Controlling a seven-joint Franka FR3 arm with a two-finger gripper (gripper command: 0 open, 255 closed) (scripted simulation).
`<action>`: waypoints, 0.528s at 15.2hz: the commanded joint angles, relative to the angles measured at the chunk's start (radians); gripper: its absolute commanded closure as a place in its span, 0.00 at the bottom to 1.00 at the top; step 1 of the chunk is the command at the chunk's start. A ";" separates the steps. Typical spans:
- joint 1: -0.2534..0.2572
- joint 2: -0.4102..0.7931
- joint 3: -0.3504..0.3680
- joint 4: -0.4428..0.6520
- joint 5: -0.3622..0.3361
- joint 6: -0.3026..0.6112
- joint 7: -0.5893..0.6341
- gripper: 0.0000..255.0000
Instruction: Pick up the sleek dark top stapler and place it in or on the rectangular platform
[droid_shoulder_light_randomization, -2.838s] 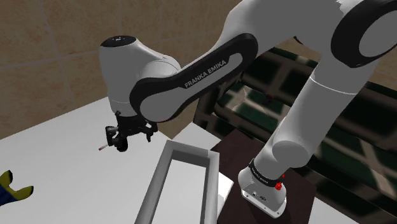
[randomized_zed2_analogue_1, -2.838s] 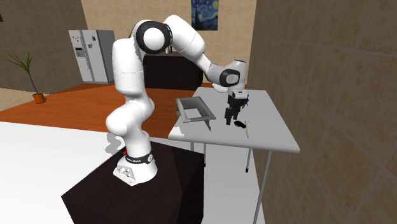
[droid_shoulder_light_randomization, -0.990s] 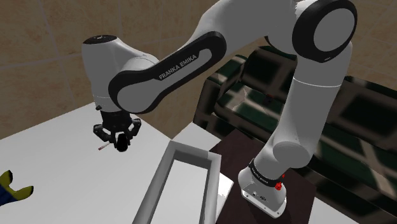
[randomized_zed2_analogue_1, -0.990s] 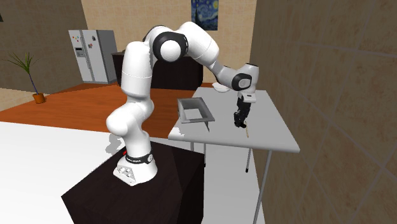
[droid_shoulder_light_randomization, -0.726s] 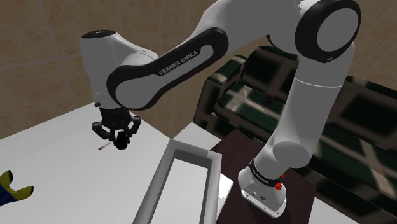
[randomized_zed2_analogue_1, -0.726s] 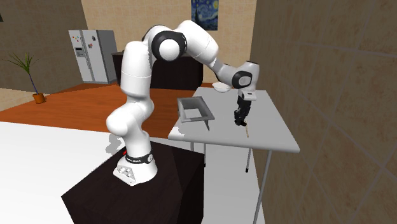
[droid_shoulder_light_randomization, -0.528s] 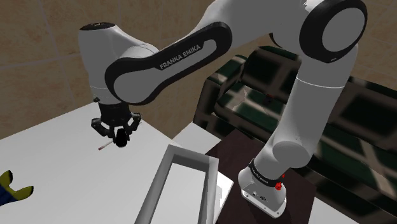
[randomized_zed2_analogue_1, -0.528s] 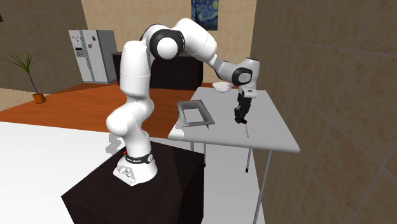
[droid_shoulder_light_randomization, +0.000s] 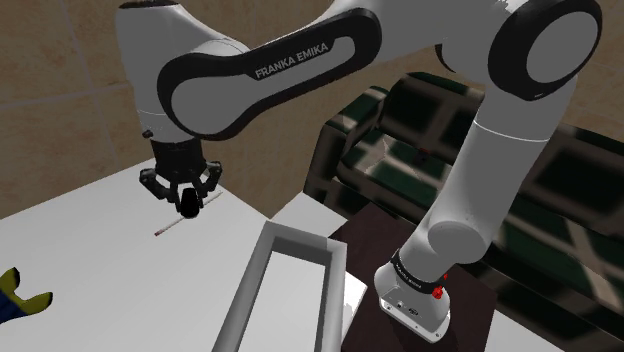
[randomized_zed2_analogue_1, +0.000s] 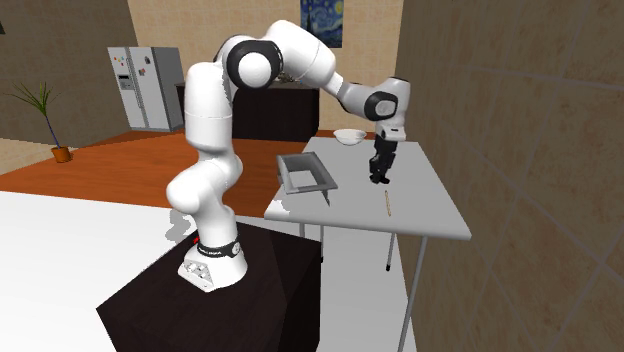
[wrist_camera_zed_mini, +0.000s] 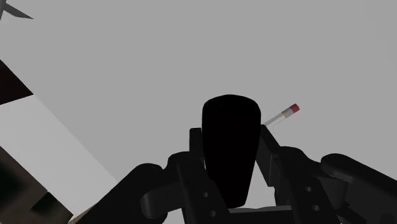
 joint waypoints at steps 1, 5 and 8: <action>-0.001 -0.011 0.003 0.018 0.008 -0.027 -0.004 1.00; -0.005 -0.032 0.006 0.050 0.024 -0.076 -0.013 1.00; -0.007 -0.046 0.007 0.077 0.034 -0.113 -0.019 1.00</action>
